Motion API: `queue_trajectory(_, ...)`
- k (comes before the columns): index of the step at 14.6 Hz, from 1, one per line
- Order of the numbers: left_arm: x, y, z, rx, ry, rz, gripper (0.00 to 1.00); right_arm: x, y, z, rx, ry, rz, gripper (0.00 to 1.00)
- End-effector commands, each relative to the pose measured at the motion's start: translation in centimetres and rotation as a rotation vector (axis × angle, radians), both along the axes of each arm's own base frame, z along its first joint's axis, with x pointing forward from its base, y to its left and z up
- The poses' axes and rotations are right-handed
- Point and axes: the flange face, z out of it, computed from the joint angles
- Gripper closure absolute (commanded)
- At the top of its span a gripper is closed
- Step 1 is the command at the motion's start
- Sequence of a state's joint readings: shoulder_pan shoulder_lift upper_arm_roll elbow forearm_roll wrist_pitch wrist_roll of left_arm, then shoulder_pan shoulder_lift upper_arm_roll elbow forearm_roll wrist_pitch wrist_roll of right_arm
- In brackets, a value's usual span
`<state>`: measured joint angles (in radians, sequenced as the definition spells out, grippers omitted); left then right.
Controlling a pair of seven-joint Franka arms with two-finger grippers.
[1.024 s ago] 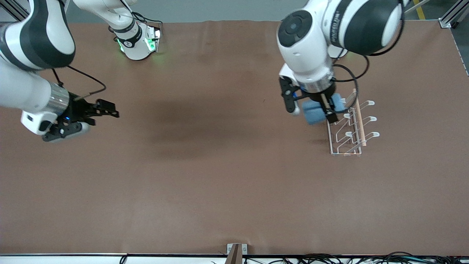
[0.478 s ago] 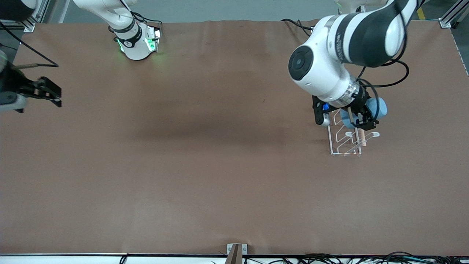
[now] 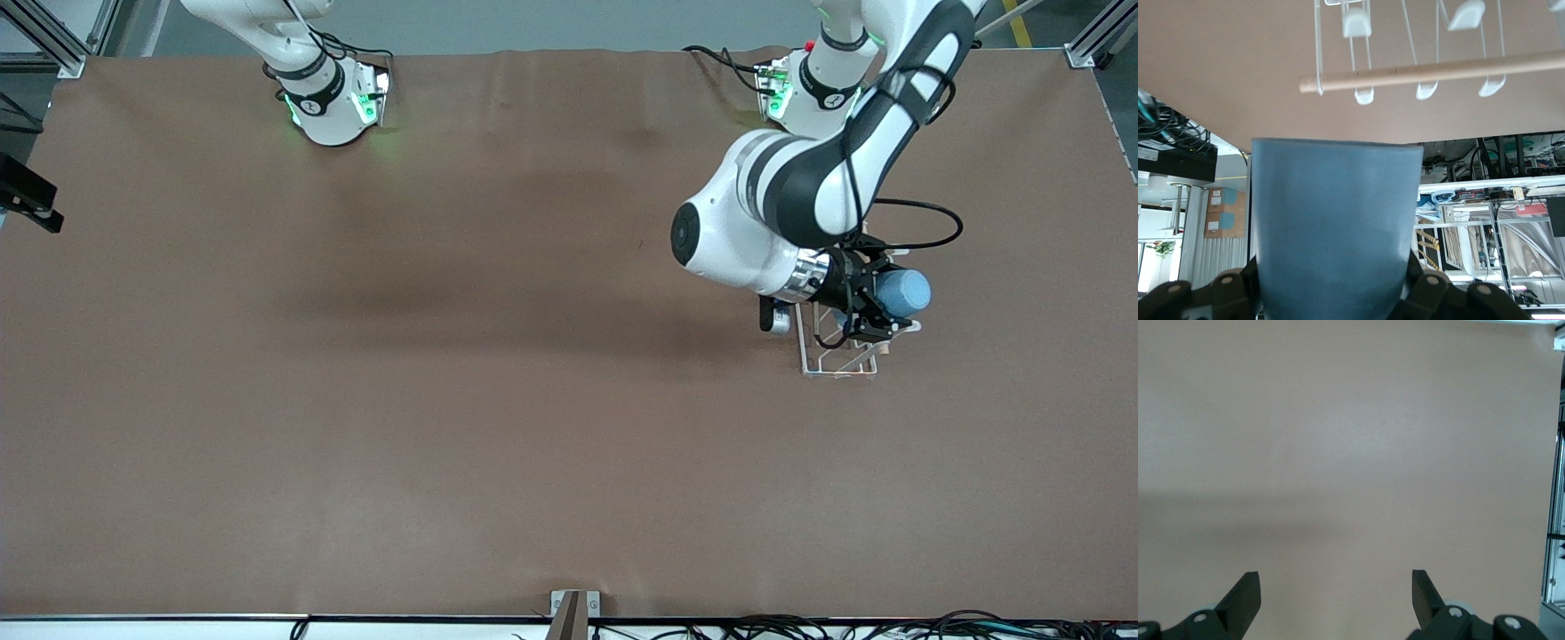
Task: Hang cup on cup holder
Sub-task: 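Lower the cup onto a white hook with the left gripper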
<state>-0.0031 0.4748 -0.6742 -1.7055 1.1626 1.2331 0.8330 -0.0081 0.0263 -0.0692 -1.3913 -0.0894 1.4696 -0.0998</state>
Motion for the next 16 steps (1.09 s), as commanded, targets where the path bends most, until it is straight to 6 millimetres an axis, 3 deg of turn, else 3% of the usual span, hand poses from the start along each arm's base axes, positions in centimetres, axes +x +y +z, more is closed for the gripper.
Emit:
queue_trajectory(1, -1.5, -0.2, -2.0, 0.071, -0.045, -0.024, 0.53, -0.3, 0.1, 0.5, 0.027, -0.005, -0.032, 0.00)
queue_trajectory(5, -2.3, 0.0, -5.2, 0.086, -0.061, -0.008, 0.54, -0.3, 1.6, -0.2, 0.099, 0.006, -0.093, 0.00)
queue_trajectory(9, -2.4, 0.3, -7.4, 0.143, -0.061, -0.028, 0.54, -0.6, 1.5, -1.7, 0.103, 0.024, -0.105, 0.00)
queue_trajectory(16, -2.1, 0.4, -10.2, 0.167, -0.060, -0.057, 0.53, -2.3, 1.5, -1.0, 0.104, 0.021, -0.102, 0.00)
